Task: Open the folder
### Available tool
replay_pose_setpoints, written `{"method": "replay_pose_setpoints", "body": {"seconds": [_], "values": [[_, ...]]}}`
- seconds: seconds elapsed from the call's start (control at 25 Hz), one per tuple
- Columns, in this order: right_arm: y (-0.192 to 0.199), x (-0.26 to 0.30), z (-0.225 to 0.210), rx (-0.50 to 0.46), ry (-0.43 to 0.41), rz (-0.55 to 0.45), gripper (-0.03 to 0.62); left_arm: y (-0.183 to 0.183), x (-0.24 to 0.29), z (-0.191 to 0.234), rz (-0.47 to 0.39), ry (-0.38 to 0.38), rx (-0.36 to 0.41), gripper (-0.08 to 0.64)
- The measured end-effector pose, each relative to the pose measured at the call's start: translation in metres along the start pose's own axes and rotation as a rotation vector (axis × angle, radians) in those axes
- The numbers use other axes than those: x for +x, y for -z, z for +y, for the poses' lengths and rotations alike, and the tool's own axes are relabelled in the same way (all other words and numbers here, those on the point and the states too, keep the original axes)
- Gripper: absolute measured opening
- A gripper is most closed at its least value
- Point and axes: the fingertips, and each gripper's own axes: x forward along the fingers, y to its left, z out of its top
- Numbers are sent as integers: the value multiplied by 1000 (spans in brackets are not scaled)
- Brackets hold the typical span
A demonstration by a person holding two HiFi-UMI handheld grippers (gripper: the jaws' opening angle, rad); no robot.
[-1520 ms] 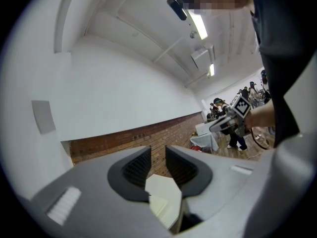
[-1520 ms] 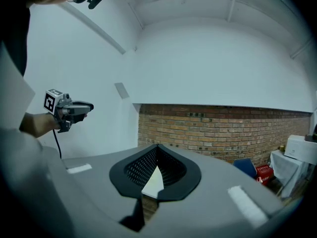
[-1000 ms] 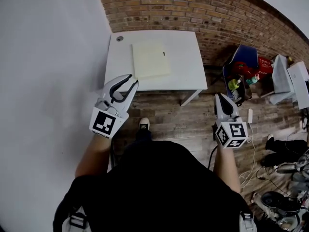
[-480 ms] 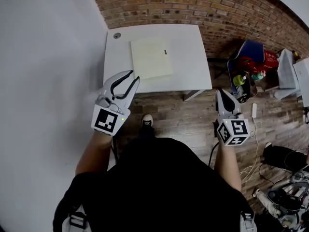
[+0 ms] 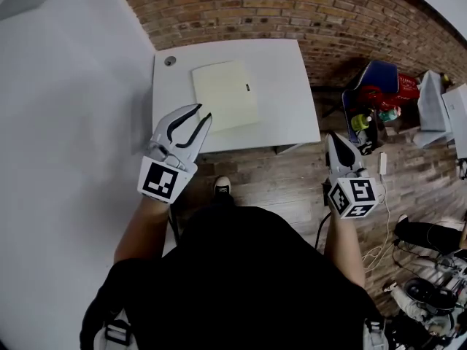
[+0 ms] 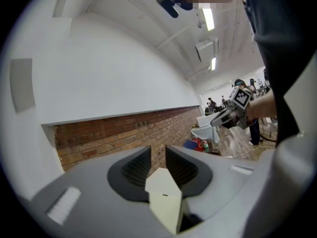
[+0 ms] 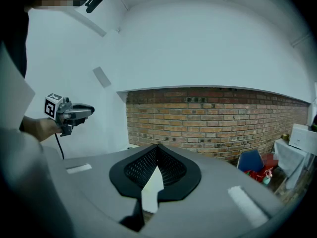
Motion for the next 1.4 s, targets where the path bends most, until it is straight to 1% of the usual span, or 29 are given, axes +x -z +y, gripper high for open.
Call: {"method": "replay_pose_setpoints", "body": {"seconds": [0.16, 0.4, 0.76, 0.88, 1.2, 1.4], "values": [[-7, 20, 2, 5, 0, 4, 0, 8, 13, 13, 4, 20, -6, 43], [-28, 50, 8, -8, 8, -9, 0, 10, 22, 50, -22, 13, 0, 43], [-39, 88, 18, -9, 36, -8, 0, 31, 34, 93, -39, 40, -18, 43], [-40, 99, 22, -10, 39, 0, 0, 33, 40, 107, -46, 36, -16, 43], [-47, 120, 22, -12, 70, 6, 0, 45, 55, 129, -60, 59, -28, 40], [-50, 132, 27, -10, 81, 13, 0, 54, 61, 145, -63, 66, -52, 40]]}}
